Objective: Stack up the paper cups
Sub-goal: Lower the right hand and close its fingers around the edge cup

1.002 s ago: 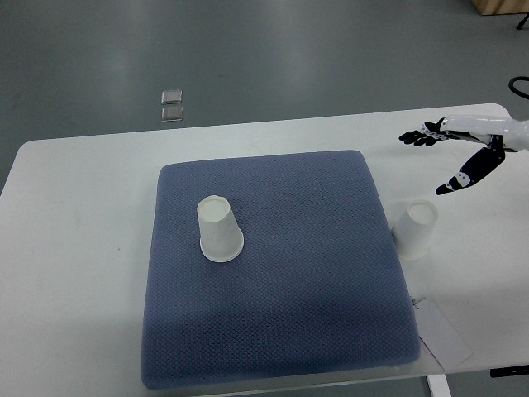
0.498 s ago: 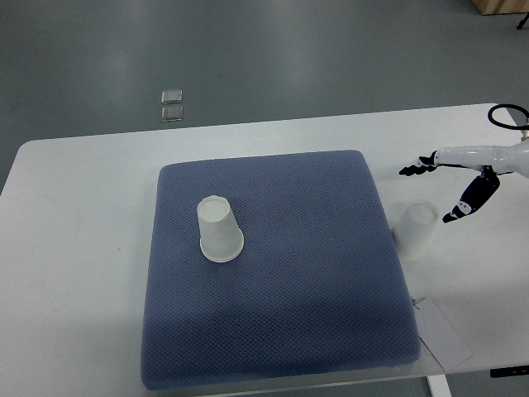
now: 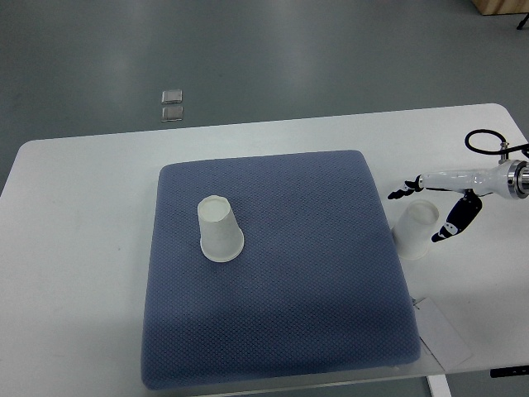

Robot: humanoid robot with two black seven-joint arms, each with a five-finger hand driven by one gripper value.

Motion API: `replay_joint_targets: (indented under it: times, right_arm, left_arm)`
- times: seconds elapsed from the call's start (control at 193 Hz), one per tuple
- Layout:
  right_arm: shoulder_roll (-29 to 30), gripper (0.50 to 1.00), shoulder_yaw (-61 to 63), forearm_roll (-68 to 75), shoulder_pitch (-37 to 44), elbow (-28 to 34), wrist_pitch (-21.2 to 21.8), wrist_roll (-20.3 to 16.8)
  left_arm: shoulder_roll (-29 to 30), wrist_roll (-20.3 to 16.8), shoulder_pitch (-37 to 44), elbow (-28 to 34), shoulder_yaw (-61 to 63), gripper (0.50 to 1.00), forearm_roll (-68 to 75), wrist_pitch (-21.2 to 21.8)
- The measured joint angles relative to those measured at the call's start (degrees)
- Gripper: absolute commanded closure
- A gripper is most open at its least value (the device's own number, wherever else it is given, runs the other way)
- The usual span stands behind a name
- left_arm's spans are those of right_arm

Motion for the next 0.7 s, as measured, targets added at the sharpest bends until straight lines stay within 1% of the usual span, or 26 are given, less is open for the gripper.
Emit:
replay_joint_targets:
  times: [0.078, 0.14, 0.187, 0.369, 0.519, 0.607, 0.639, 0.644, 0.654, 0.68, 0.701]
  right_arm:
    - [0.17, 0.703, -0.42, -0.37, 0.05, -0.35, -0.35, -0.02]
    - [0.37, 0.709, -0.78, -0.66, 0.11, -0.53, -0.73, -0.03]
    - [0.52, 0.726, -0.99, -0.78, 0.11, -0.61, -1.07, -0.03]
    - [0.90, 0.742, -1.48, -0.92, 0.11, -1.03, -1.69, -0.10]
    - [1.03, 0.777, -1.66, -0.93, 0.08, -1.57, -2.14, -0.11]
    - [1.04, 0.824, -2.21, -0.95, 0.08, -1.83, -2.88, -0.10]
    - [1.03, 0.846, -2.39, -0.95, 0.08, -1.93, -3.11, -0.10]
    - [1.03, 0.856, -2.42, -0.95, 0.08, -1.94, -3.15, -0.10]
    - [1.03, 0.857, -2.46, -0.95, 0.08, -1.97, -3.22, -0.10]
    - [1.03, 0.893, -2.59, -0.95, 0.09, -2.04, -3.43, -0.10]
    - [1.03, 0.912, -2.64, -0.95, 0.11, -2.08, -3.54, -0.10]
  left_arm:
    - [0.00, 0.00, 0.00, 0.00, 0.00, 0.500, 0.00, 0.00]
    - [0.00, 0.00, -0.02, 0.00, 0.00, 0.500, 0.00, 0.00]
    - [0.00, 0.00, -0.02, 0.00, 0.00, 0.500, 0.00, 0.00]
    - [0.00, 0.00, -0.01, 0.00, 0.00, 0.500, 0.00, 0.00]
    - [0.00, 0.00, -0.01, 0.00, 0.00, 0.500, 0.00, 0.00]
    - [0.00, 0.00, 0.00, 0.00, 0.00, 0.500, 0.00, 0.00]
    - [0.00, 0.00, -0.01, 0.00, 0.00, 0.500, 0.00, 0.00]
    - [0.00, 0.00, -0.01, 0.00, 0.00, 0.500, 0.00, 0.00]
    - [0.00, 0.00, -0.01, 0.00, 0.00, 0.500, 0.00, 0.00]
    - [0.00, 0.00, -0.02, 0.00, 0.00, 0.500, 0.00, 0.00]
    - [0.00, 0.00, -0.03, 0.00, 0.00, 0.500, 0.00, 0.00]
